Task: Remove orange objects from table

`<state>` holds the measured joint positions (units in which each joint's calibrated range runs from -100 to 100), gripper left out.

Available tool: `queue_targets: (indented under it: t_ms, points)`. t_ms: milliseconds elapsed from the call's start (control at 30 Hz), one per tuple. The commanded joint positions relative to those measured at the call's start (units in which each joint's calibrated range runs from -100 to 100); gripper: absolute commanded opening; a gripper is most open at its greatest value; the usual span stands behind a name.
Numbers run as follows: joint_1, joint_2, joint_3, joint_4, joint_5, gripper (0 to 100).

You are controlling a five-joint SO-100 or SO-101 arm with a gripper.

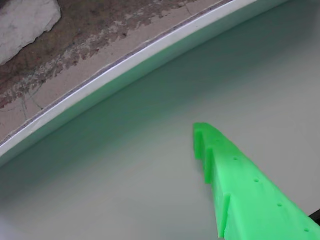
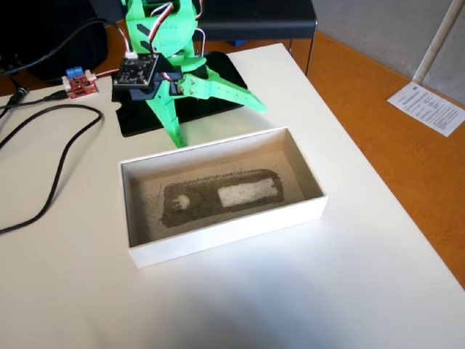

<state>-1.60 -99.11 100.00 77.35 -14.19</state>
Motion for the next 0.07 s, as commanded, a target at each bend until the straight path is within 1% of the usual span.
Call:
queue_targets:
  t_ms: [0, 33]
  points:
    - [-0.3, 0.4, -0.4, -1.2, -0.2, 67]
    - [-0.4, 0.4, -0.4, -1.2, -0.2, 67]
